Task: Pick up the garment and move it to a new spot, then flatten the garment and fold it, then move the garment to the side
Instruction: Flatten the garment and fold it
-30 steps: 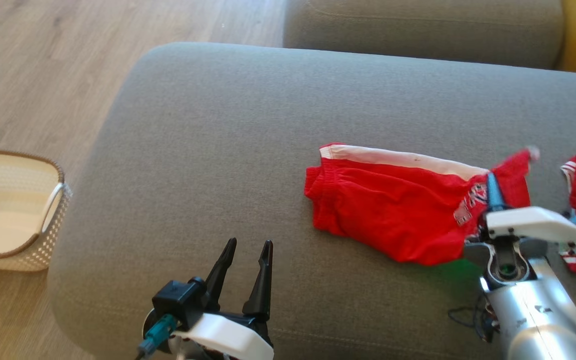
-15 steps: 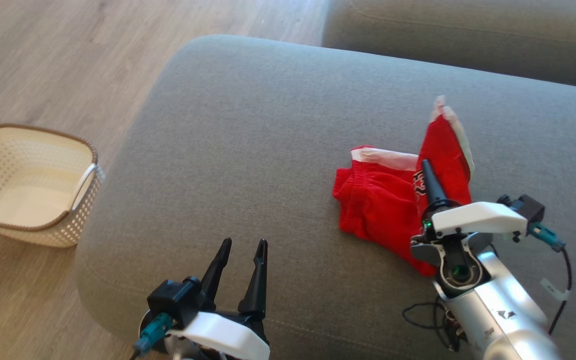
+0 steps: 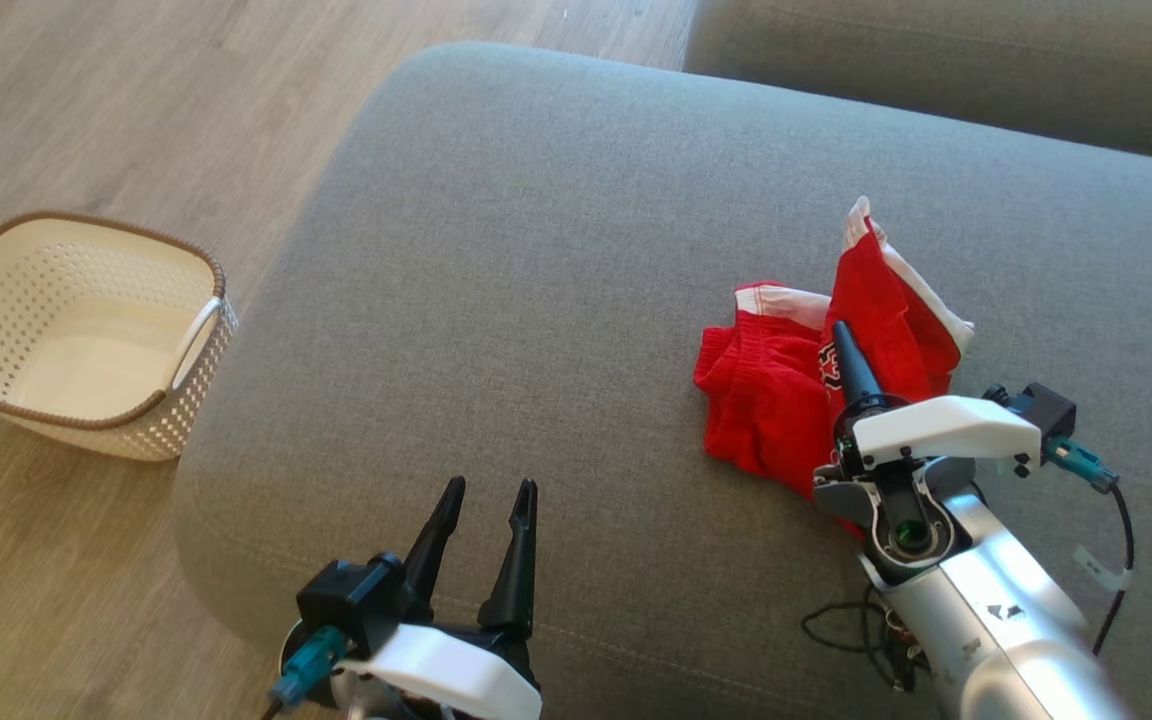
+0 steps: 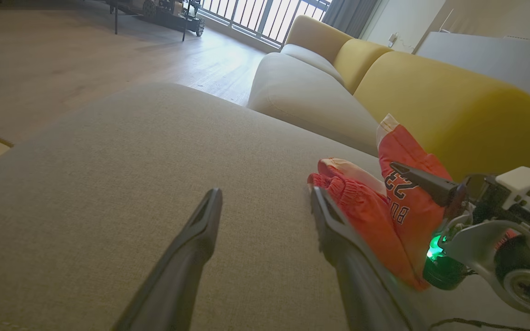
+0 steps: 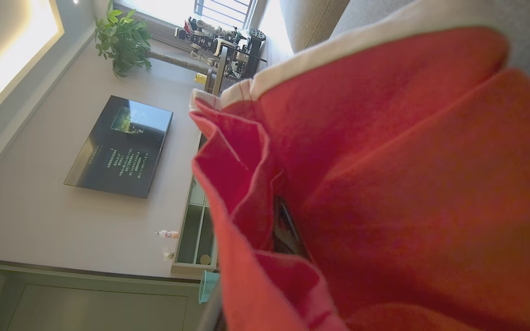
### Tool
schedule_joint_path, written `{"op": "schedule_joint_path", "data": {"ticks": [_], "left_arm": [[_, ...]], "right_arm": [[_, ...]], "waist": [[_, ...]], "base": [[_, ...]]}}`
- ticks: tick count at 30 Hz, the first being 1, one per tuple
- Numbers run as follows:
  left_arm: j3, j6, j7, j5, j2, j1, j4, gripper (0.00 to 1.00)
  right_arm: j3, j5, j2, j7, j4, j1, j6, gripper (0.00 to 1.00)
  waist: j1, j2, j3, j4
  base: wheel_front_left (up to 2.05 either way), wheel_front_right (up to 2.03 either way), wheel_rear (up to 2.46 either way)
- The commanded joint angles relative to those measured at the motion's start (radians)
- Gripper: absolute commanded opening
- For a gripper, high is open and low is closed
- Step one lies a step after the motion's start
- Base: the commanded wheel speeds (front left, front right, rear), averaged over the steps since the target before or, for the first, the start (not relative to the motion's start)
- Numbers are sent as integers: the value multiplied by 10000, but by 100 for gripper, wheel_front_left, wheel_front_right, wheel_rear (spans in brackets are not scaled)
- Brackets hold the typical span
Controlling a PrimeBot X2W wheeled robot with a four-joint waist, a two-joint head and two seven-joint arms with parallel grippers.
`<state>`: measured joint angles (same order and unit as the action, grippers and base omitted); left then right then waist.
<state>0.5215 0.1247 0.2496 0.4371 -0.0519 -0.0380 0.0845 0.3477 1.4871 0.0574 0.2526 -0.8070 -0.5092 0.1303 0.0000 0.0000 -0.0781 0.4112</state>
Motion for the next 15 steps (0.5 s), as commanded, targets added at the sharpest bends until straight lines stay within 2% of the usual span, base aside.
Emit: {"op": "schedule_joint_path", "data": {"ticks": [1,6,10,11,12,13,15], "left_arm": [[-283,37,122,35,16,353,-350,100],[-222,32,122,67,16,429,-352,100],[-209,20,122,83,16,504,-328,100],[-216,18,122,82,16,518,-320,100],[-225,15,122,82,16,532,-314,100],[-235,12,122,84,16,543,-308,100],[-256,16,122,87,16,560,-304,100]], "right_arm": [[123,-60,-72,89,366,-413,4,0],[719,185,-72,90,569,-447,4,0],[1317,429,-72,47,165,-472,4,0],[1447,460,-72,42,34,-517,4,18],[1532,465,-72,48,-82,-575,4,97],[1585,511,-72,53,-189,-622,4,100],[1708,650,-72,62,-206,-704,4,100]], "waist": [[0,0,-42,-1],[0,0,-188,33],[0,0,-259,72],[0,0,-275,78],[0,0,-287,81],[0,0,-295,80],[0,0,-310,68]], "base": [[0,0,0],[0,0,0],[0,0,0],[0,0,0],[0,0,0],[0,0,0],[0,0,0]]}}
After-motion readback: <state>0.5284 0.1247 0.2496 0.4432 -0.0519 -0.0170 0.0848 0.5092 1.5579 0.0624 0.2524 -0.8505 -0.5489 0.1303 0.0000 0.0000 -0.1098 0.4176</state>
